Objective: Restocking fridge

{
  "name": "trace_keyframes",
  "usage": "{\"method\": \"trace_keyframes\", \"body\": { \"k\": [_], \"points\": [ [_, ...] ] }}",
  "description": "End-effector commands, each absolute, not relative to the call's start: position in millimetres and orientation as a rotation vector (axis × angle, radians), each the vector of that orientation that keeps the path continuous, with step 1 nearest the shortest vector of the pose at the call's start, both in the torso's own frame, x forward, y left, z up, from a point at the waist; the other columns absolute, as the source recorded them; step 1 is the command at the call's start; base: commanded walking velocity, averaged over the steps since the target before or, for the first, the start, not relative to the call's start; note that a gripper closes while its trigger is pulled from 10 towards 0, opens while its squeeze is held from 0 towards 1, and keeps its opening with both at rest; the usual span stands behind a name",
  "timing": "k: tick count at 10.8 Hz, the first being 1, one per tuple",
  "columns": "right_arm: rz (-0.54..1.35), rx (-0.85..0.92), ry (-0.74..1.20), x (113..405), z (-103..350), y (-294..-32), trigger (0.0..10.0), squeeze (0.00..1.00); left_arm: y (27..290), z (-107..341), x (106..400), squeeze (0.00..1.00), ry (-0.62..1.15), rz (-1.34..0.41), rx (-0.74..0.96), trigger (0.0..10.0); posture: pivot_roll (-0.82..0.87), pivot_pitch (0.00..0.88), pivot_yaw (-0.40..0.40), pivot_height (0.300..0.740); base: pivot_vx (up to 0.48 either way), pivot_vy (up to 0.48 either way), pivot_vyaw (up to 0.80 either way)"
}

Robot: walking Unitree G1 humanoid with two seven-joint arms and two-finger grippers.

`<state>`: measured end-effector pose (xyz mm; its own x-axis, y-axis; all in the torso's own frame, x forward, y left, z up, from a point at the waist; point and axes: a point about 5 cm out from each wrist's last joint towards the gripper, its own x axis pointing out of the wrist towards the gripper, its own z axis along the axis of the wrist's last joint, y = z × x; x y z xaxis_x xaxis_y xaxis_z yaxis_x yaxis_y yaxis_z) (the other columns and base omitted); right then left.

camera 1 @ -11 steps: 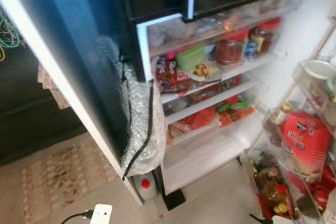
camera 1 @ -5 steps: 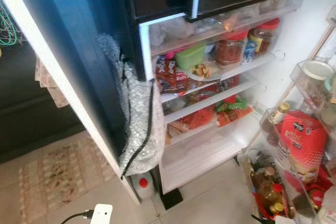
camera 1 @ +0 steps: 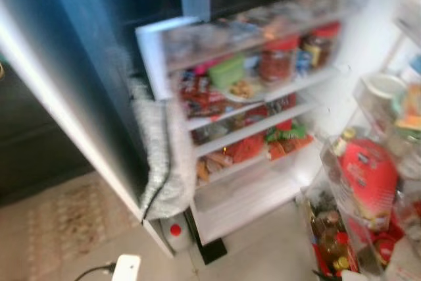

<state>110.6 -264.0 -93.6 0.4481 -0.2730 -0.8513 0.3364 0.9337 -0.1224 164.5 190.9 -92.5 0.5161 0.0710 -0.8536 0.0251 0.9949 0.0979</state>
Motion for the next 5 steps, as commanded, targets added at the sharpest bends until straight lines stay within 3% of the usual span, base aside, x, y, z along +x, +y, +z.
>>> {"method": "trace_keyframes", "body": {
  "k": [1,5],
  "points": [
    [-0.371,0.076,1.043,112.7,-94.4,-260.2,10.0,0.00,196.9,-93.8,159.7,0.00,1.048,0.044,0.105,10.0,-0.16,0.055,0.055,0.740,0.000,-0.270,0.00],
    [-0.370,0.072,1.045,112.6,-94.4,-260.2,10.0,0.00,196.7,-93.8,159.8,0.00,1.047,0.041,0.105,10.0,-0.16,0.056,0.056,0.740,0.000,-0.264,0.00]
  ]
}}
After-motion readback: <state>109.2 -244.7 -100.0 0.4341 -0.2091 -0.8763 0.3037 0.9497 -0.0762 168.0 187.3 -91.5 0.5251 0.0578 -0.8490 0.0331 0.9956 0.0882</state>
